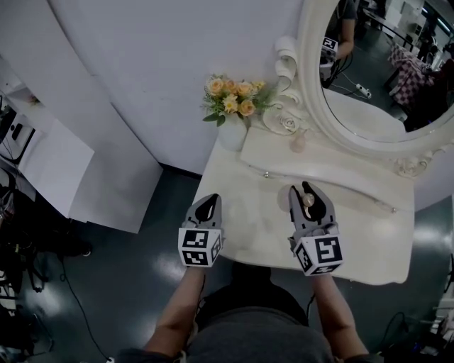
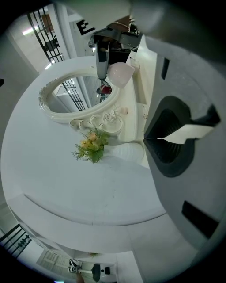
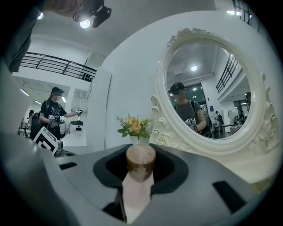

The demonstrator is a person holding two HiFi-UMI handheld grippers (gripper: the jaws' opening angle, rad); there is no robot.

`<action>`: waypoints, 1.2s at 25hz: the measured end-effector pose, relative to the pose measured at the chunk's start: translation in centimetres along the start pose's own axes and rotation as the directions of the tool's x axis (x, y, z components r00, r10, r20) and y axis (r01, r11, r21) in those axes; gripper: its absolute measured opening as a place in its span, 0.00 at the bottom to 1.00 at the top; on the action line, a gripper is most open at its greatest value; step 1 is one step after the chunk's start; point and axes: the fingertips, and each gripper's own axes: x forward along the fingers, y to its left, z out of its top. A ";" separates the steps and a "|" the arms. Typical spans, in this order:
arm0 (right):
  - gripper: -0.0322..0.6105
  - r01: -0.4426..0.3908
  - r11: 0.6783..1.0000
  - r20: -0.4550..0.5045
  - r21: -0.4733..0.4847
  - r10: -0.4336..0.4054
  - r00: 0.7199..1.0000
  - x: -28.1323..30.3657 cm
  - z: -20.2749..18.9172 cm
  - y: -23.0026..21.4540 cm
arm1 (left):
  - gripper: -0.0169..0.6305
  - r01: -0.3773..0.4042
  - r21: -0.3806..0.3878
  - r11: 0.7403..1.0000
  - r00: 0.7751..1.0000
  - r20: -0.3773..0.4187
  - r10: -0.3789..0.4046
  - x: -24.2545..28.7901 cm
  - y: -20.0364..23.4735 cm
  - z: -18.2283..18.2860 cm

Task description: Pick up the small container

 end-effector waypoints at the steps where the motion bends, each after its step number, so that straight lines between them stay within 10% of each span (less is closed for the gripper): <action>1: 0.23 0.003 1.000 0.009 0.001 -0.003 1.000 -0.3 0.3 -0.2 | 0.04 0.003 0.003 1.000 1.000 0.003 -0.003 0.1 -0.3 0.2; 30: 0.23 0.132 0.990 0.152 0.043 -0.137 0.979 -7.9 5.1 -7.1 | 0.04 0.111 0.080 0.991 0.993 0.028 -0.114 3.0 -8.8 2.5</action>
